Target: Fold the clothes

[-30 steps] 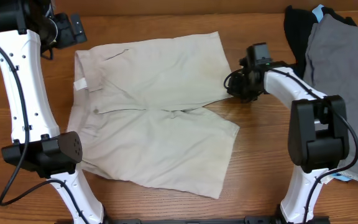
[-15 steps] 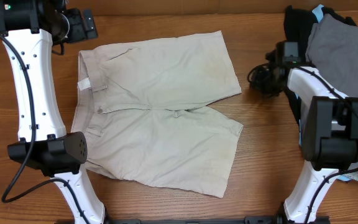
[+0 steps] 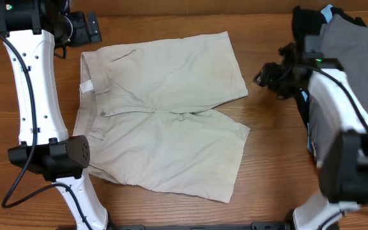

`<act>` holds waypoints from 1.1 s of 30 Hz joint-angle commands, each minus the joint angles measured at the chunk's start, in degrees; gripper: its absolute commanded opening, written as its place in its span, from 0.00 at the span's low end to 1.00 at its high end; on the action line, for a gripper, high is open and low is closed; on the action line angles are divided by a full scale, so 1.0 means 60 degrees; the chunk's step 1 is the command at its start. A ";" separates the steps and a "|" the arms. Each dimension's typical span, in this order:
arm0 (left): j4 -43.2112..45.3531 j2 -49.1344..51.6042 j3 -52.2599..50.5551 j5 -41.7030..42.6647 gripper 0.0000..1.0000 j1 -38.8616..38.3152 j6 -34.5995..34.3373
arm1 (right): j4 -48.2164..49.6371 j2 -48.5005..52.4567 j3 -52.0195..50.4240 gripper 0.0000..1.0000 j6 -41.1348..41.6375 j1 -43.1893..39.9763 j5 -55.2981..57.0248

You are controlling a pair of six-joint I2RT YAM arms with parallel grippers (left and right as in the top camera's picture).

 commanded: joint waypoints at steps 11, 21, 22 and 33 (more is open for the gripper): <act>-0.1322 -0.0026 0.0084 -0.0215 1.00 -0.0044 0.0619 | -0.2568 -0.1191 -0.1002 0.64 -0.0025 0.1563 -0.0040; -0.1293 -0.0022 0.0069 -0.0215 1.00 -0.0044 0.0652 | -0.1082 -0.1191 -0.3235 0.64 0.0200 0.1883 0.0015; -0.1286 -0.0022 0.0069 -0.0215 1.00 -0.0044 0.0652 | -0.0823 -0.1191 -0.3442 0.64 0.0200 0.1883 0.0007; -0.1249 -0.0004 0.0069 -0.0208 1.00 -0.0044 0.0645 | 0.0987 -0.1180 -0.4404 0.51 0.0193 0.1883 -0.0379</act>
